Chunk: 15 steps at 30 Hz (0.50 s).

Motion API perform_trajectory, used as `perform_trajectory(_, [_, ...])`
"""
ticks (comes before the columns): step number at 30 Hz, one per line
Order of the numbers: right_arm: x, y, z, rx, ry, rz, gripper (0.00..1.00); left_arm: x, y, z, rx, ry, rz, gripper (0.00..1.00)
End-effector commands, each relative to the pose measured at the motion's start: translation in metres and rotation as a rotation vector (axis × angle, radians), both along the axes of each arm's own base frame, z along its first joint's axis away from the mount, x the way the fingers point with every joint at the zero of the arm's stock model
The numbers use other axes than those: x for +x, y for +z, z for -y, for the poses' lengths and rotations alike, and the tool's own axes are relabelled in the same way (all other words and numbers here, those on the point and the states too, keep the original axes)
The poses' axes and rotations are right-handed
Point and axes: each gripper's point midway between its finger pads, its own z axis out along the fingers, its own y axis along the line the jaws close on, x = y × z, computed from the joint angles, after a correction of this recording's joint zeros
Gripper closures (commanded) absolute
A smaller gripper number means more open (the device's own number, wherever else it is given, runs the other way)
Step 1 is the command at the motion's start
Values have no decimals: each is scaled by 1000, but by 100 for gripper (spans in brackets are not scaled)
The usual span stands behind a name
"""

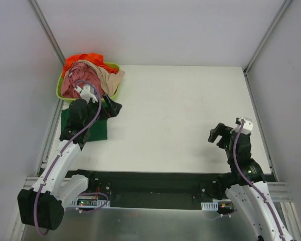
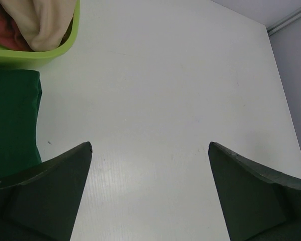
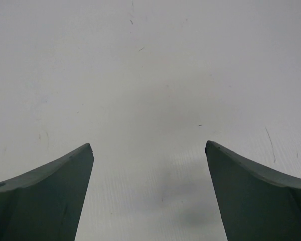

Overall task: Fold and stack the t-shirts
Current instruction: Grab crumpled tshirt from bin with the left arm

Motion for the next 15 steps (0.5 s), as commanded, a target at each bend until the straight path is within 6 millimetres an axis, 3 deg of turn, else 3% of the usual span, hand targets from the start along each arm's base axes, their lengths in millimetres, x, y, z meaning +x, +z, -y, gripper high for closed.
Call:
perform_trajectory(1, [6, 14, 4, 27, -40, 77, 4, -2, 11, 1, -44, 11, 18, 1])
perform_trajectory(9, [11, 15, -2, 43, -12, 121, 4, 10, 1, -11, -21, 99, -46, 1])
perform_trajectory(15, [12, 13, -4, 39, -2, 114, 4, 47, -8, -16, 15, 159, -150, 1])
